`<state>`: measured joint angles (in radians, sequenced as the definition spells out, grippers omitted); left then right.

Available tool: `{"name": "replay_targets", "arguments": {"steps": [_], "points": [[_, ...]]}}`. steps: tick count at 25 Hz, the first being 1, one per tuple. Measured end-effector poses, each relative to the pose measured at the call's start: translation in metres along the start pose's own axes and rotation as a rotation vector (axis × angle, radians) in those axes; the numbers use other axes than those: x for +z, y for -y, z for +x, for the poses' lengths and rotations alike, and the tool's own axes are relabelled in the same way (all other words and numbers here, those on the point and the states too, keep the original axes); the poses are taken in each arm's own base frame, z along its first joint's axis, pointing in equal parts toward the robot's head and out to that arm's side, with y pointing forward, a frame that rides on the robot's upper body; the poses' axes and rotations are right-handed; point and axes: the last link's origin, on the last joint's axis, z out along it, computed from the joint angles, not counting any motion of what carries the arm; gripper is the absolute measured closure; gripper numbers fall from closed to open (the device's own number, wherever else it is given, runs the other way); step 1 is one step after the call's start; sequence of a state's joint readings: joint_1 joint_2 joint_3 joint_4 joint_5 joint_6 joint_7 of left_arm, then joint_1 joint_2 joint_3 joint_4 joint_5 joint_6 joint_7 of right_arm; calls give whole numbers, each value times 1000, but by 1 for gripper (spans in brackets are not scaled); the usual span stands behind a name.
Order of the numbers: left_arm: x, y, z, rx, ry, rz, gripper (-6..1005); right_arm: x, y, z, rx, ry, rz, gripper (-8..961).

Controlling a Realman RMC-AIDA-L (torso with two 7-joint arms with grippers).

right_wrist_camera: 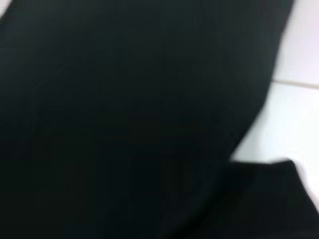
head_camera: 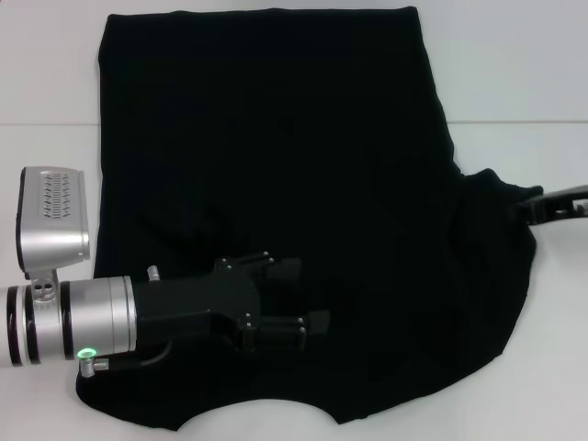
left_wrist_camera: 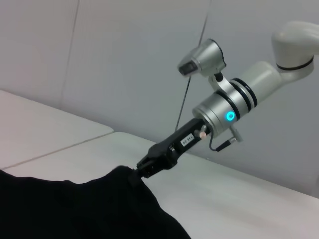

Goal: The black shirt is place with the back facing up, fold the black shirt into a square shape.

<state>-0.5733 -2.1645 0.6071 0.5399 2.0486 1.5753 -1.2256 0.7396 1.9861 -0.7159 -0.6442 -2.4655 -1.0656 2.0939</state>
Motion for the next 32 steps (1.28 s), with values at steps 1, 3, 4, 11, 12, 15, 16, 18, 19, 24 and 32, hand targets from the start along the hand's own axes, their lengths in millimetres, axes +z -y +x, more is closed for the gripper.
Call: {"name": "replay_targets", "arguments": {"steps": [1, 3, 4, 11, 12, 15, 16, 18, 19, 24, 32], "points": [[0, 0, 0, -1, 0, 1, 111, 1, -4, -3, -2, 0, -9, 941], [-1, -1, -2, -5, -1, 3, 111, 7, -14, -10, -19, -7, -35, 941], [-1, -1, -2, -7, -1, 4, 111, 9, -19, -13, -29, -12, -44, 941], [-3, -3, -7, -21, 3, 9, 111, 38, -73, -29, -172, -99, -107, 940], [-4, -3, -8, -22, 3, 10, 111, 42, -80, -31, -187, -109, -112, 940], [-5, -2, -8, -23, 4, 15, 111, 50, -98, -35, -215, -141, -113, 917], [-6, -2, -8, -24, 4, 17, 111, 52, -102, -37, -217, -149, -108, 909], [-6, -2, -8, -24, 3, 20, 111, 55, -106, -40, -219, -163, -94, 894], [-7, -1, -8, -24, 4, 23, 111, 55, -107, -41, -220, -166, -90, 886], [-8, 1, -9, -22, 11, 38, 112, 54, -111, -47, -210, -149, -95, 848], [-17, 7, -7, -61, 2, 75, 111, 46, -111, -56, -160, -83, -143, 657]]}}
